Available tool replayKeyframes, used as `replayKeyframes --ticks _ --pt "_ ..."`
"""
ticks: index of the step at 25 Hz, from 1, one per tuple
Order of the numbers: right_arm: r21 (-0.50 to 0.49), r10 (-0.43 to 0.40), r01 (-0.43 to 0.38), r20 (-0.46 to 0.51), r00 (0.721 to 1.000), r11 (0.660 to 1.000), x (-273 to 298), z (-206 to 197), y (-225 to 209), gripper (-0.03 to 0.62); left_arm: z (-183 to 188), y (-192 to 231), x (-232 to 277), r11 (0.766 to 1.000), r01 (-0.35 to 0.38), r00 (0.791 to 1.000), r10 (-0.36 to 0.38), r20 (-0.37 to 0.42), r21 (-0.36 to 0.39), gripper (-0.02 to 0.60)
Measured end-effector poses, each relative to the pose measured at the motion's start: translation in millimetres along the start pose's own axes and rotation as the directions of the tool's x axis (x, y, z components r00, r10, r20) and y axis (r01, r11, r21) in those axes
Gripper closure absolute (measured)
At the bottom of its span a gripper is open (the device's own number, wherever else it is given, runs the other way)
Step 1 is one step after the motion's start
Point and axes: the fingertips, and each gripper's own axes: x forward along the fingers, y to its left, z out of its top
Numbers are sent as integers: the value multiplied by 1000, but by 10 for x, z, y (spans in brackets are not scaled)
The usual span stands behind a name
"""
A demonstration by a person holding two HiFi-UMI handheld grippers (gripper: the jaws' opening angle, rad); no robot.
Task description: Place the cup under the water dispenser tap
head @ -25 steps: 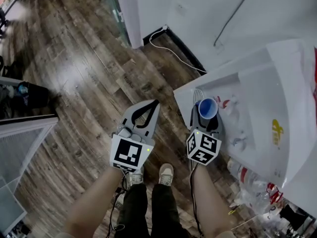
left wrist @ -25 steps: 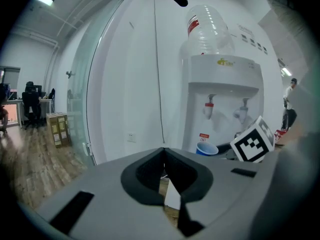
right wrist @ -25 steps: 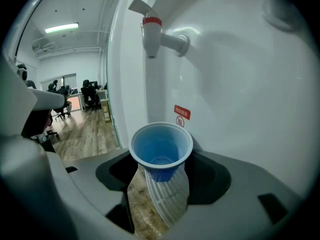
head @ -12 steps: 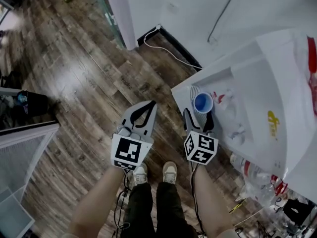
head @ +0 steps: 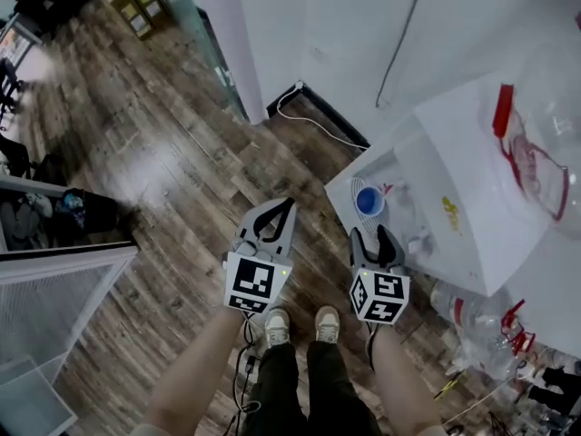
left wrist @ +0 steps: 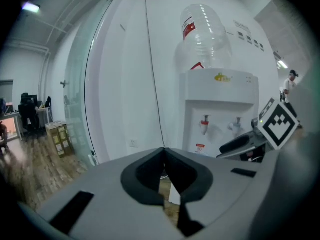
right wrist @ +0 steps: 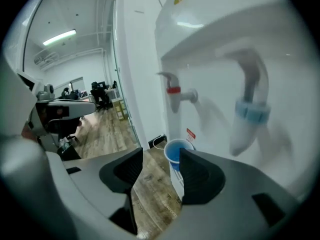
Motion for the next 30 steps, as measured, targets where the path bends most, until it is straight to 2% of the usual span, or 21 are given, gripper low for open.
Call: replayKeyframes --ticks 2,5,8,14,16,23,30 --pt "-19 31 -31 5 1000 999 -195 176 83 369 188 -33 -101 1000 6 1000 -6 11 -8 575" --pt "-4 78 -78 18 997 997 -493 441 212 432 484 -68 -276 1000 3 1000 -3 25 2 575" --pt "-40 124 -122 59 991 992 -793 781 381 444 797 -53 -485 1000 -10 999 10 41 15 575" --pt "-112 163 -146 168 972 983 -1467 1476 552 490 1423 -52 -957 997 -41 996 36 77 68 575" --pt "-119 170 -147 215 962 982 -1714 1733 585 525 1603 -55 -1103 995 -52 995 44 87 88 575" --pt "-148 225 -188 300 927 971 -2630 2549 755 531 2304 -122 -1712 988 -103 988 88 126 115 575" --pt "-218 301 -227 410 861 949 -3646 3230 897 554 2976 -428 -2420 983 -126 978 101 180 131 575"
